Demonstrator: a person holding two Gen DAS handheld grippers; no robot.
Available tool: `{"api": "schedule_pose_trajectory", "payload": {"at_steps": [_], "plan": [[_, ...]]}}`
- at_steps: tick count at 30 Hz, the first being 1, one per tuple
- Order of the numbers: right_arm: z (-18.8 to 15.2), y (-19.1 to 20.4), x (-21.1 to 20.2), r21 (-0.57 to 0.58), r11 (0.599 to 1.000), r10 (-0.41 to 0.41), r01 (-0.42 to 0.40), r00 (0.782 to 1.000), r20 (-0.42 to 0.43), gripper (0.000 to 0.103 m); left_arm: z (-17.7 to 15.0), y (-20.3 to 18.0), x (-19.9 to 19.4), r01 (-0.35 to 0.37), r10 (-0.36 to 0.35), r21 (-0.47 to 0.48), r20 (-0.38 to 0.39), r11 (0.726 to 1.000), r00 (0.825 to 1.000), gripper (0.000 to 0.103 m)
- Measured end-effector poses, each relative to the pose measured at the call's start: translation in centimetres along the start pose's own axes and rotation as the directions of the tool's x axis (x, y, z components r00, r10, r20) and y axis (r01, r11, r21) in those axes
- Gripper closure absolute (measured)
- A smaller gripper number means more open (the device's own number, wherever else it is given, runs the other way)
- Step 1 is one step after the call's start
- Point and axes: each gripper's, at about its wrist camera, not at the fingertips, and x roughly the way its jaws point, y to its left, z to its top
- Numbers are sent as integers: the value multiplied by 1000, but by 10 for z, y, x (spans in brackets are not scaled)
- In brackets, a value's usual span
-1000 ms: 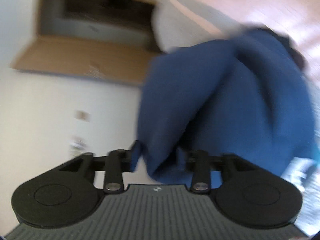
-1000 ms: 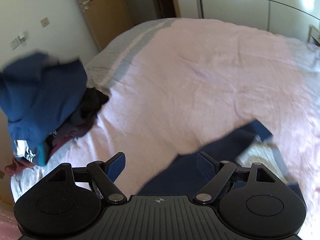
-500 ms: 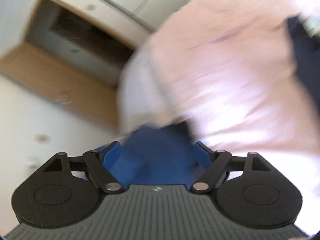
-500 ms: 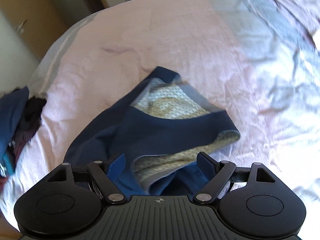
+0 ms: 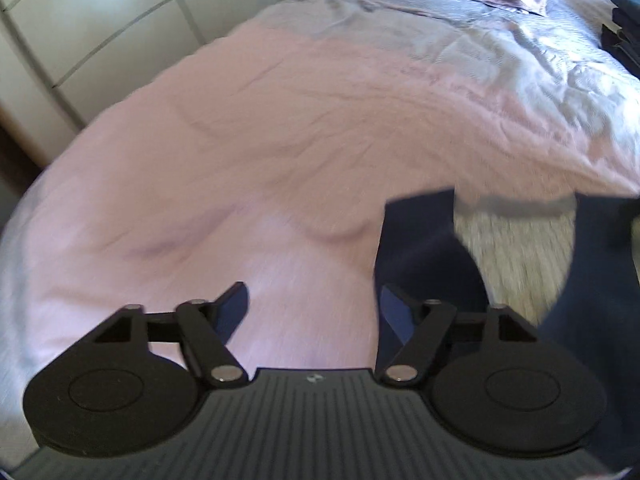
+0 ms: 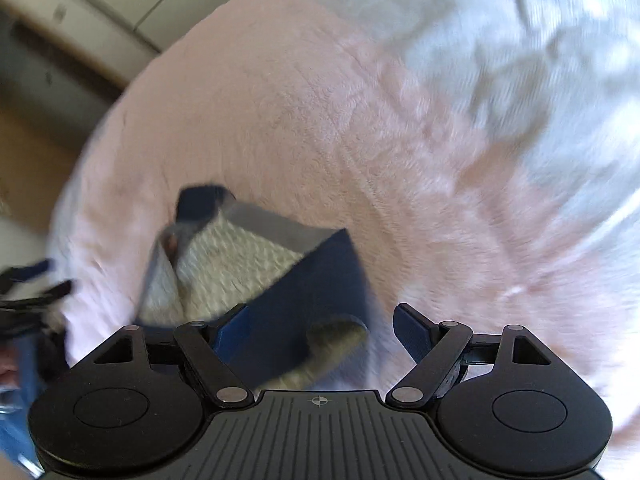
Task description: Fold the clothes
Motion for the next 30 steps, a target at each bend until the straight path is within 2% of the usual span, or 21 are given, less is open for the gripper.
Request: {"api": "schedule_pose_trajectory", "payload": {"at_steps": [1,3,5,8,11,14,15,16,17,18,20,22,24,27,30], "plan": [[2,-3,7,20,1000,17,-17,1000,-9,25,8,0,12,15,-16,20,6,1000,1000,38],[6,-7,17,20,1000,16,-16,999,-33,99,32,-4,38,50,-50,78,10,996,999,38],[10,-9,14,-4,1000,6,-6,1000,-27,101,51,-11,64,94,-94,148,-2,985,996,38],[17,-13,-13,-63,998,7,-5,1000,23,101,61,-24,91,202,-201,247,-30,948,979,38],[19,-17,-40,-139,990,-6,14,998,58,101,72,-38,123,293,-284,272,-72,917,956,37],[15,-26,-48,-164,986,-31,40,998,56,101,76,-51,146,368,-345,283,-130,886,930,40],[13,-30,-47,-156,987,-35,43,998,54,102,77,-55,153,391,-364,286,-147,875,920,52],[12,-33,-46,-146,988,-39,46,998,53,102,77,-58,152,405,-376,288,-152,868,914,73],[10,-35,-45,-136,989,-42,49,998,52,101,76,-60,152,416,-385,289,-158,862,909,83],[9,-37,-45,-129,991,-42,48,998,51,101,76,-61,148,403,-371,289,-161,869,915,97],[12,-35,-48,-137,990,-31,38,998,56,102,78,-50,125,379,-363,252,-111,890,925,98],[18,-24,-56,-180,983,-14,26,998,67,102,83,-31,86,325,-327,195,-24,925,945,98],[26,-7,-73,-251,968,9,13,996,85,102,88,-6,36,283,-292,118,73,952,954,98],[42,20,-113,-355,935,52,1,989,139,102,97,25,-47,209,-211,34,211,977,954,98],[65,46,-158,-429,903,104,0,970,220,102,109,46,-111,143,-128,-26,311,989,942,97]]}}
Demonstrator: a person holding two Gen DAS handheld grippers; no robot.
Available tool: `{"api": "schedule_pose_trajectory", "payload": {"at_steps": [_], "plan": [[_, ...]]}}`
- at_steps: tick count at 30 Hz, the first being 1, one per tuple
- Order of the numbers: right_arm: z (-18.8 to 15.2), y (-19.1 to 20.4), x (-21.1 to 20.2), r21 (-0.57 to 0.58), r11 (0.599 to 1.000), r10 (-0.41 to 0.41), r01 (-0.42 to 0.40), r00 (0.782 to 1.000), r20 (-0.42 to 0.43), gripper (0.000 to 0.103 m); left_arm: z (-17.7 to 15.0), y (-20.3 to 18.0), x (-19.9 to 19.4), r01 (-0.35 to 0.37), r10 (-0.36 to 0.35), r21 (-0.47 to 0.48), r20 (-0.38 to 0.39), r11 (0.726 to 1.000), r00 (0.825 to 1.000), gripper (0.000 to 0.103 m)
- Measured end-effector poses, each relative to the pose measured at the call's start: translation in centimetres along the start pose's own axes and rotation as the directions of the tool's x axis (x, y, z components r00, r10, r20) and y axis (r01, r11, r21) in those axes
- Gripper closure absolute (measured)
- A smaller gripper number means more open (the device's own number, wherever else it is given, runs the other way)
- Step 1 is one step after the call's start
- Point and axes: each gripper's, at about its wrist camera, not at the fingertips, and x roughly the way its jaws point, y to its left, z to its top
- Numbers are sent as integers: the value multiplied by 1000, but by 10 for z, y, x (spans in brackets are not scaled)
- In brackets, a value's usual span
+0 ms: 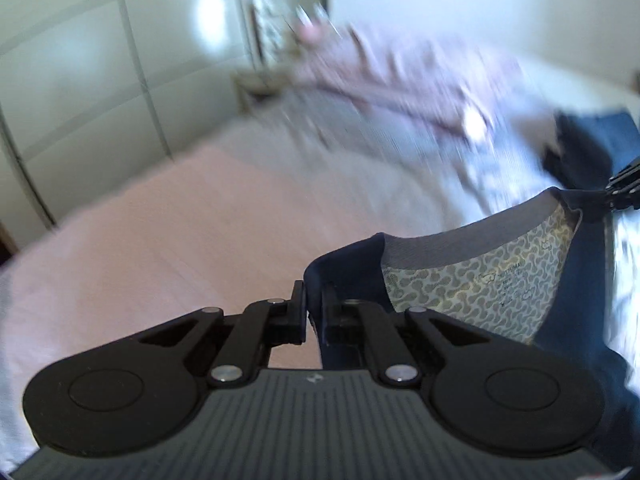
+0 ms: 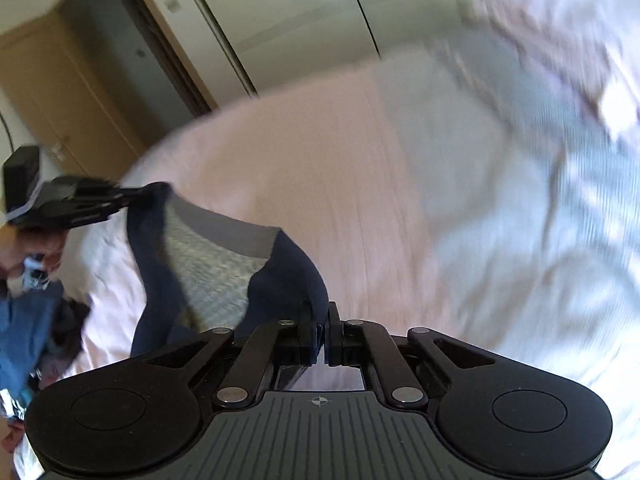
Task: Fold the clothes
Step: 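Lift the navy top by its shoulders with both grippers and shake it out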
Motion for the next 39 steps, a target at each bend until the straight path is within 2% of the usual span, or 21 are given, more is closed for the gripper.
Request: {"api": "schedule_pose_trajectory", "payload": {"at_steps": [3,7,9,12,15,20,24,26,29,31,35,37,39], "plan": [[45,17,-24,-119,993,4,9,994,105,102,23,1,-17,-59,59,-4,57,998,997,97],[100,40,-31,-230,973,24,28,975,222,102,54,1,-39,-137,138,-15,132,990,982,98],[120,54,-38,-283,958,38,42,962,270,102,69,2,-51,-173,174,-23,168,985,970,98],[136,71,-59,-327,943,57,57,943,328,102,74,-5,-77,-181,182,-19,193,983,964,98],[134,82,-81,-353,933,66,67,934,351,102,74,-18,-105,-188,185,-7,209,982,960,98],[107,92,-119,-375,924,78,71,927,367,102,62,-52,-147,-215,208,2,242,977,948,98],[84,107,-154,-392,916,88,81,915,394,102,57,-76,-191,-223,207,18,308,975,929,98],[72,123,-178,-401,910,82,107,901,426,102,55,-82,-217,-219,196,26,356,975,914,98],[49,155,-219,-404,899,61,171,863,502,102,51,-90,-266,-204,159,54,445,977,881,98],[29,184,-248,-398,889,40,228,826,562,102,47,-95,-305,-198,131,78,514,977,848,98],[-16,251,-304,-351,866,-19,355,726,687,102,29,-100,-387,-170,73,96,627,981,776,98],[-38,285,-332,-325,857,-40,401,679,733,102,22,-103,-425,-175,55,117,661,978,748,98],[-52,316,-355,-310,847,-50,433,644,764,102,20,-105,-456,-178,39,132,688,975,725,98]]}}
